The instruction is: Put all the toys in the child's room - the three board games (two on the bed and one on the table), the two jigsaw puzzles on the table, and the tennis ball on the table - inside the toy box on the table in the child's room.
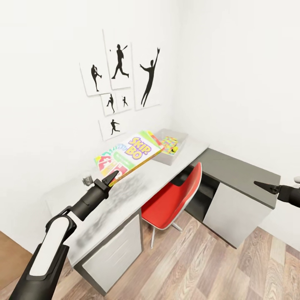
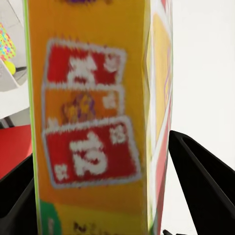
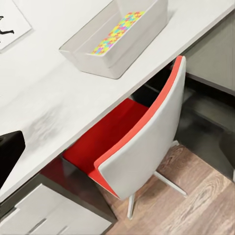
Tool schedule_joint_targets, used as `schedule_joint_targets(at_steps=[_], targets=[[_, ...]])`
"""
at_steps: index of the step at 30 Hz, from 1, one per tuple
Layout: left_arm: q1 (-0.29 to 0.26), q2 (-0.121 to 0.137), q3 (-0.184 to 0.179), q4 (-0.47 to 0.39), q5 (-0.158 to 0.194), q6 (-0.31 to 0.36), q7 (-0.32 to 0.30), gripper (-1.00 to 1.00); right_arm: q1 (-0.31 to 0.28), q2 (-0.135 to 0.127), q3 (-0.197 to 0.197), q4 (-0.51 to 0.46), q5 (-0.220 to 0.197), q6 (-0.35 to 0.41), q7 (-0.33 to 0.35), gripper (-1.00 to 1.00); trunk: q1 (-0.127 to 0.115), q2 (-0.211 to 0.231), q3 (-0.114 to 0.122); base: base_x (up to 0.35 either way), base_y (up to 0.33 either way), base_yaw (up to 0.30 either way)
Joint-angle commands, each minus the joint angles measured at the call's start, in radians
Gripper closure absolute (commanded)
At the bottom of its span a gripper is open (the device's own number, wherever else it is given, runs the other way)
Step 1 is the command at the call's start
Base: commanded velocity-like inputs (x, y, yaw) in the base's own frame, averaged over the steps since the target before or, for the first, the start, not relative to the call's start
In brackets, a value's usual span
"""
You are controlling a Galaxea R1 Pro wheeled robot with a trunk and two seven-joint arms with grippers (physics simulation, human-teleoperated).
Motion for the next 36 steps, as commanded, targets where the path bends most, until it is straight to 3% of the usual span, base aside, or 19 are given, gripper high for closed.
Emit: schedule_joint_targets(at_steps=[1, 20, 36], targets=[[-0.001, 0.0, 0.002, 0.0, 0.007, 0.004, 0.0, 1.0, -0.001, 0.0, 0.001, -0.001, 0.007, 0.007, 0.008, -1.0, 0.001, -0.002, -0.002, -0.018, -0.012, 0.0], [-0.002, -0.001, 0.009, 0.0, 0.016, 0.009, 0.009, 1.0, -0.001, 0.002, 0.008, -0.001, 0.007, 0.007, 0.007, -1.0, 0.001, -0.002, 0.003, -0.003, -0.002, -0.006], [-0.002, -0.007, 0.01, 0.001, 0.015, 0.009, 0.054, 1.0, -0.001, 0.0, 0.009, -0.001, 0.007, 0.007, 0.008, -1.0, 0.001, -0.002, 0.013, 0.0, 0.0, -0.085]])
